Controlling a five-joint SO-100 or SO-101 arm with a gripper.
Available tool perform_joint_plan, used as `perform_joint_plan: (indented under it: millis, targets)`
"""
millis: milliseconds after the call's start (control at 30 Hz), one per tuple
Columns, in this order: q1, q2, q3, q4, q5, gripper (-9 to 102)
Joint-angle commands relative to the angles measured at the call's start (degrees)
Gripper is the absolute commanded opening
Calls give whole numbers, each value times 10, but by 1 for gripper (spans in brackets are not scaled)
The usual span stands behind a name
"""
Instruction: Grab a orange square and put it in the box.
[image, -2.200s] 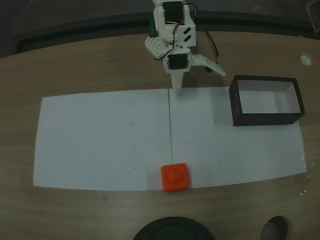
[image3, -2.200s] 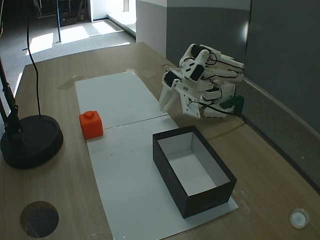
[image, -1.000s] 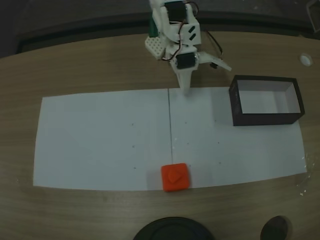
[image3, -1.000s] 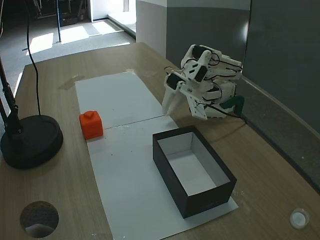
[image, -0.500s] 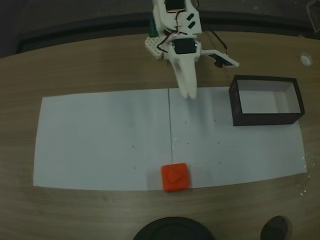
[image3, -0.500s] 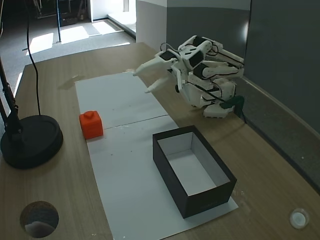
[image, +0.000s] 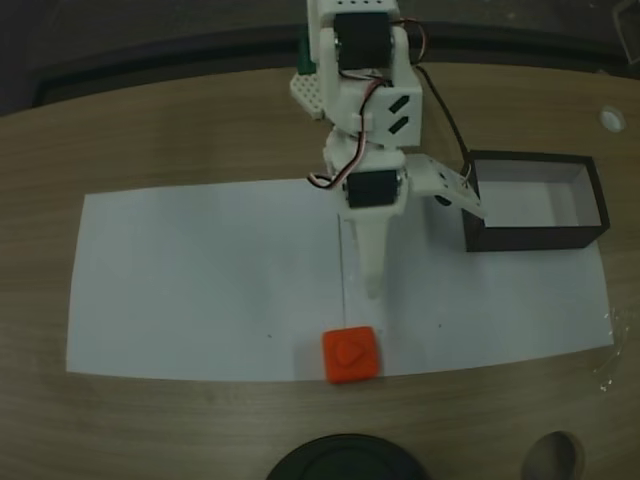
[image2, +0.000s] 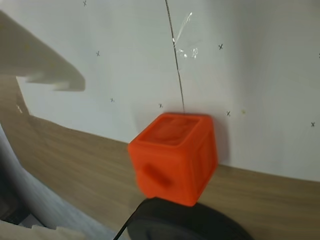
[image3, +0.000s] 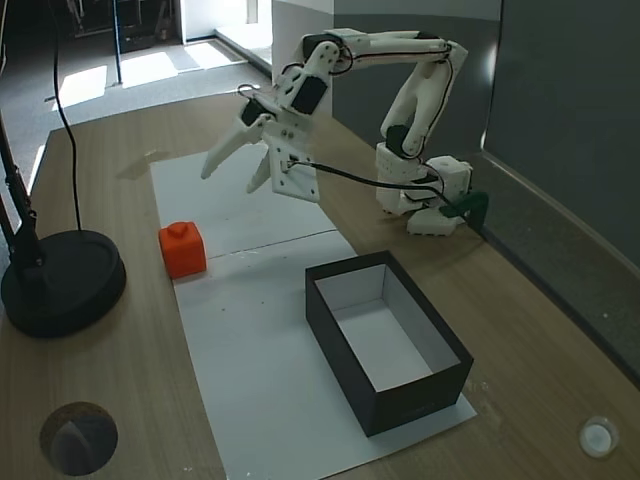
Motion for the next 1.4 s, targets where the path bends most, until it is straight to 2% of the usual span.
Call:
perform_joint_plan:
  millis: [0,200,567,833,1033,1267,1367]
  targets:
    - [6,-120,-144,20,21,28]
    - [9,-250,-286,62,24,28]
    - [6,-372,-468,125,18,28]
    - [7,-481,-570,162,18,28]
    - [8,-525,-586,162,17,27]
    - [8,-530,-590,161,17,1]
    - [8,-508,-633,193,17,0]
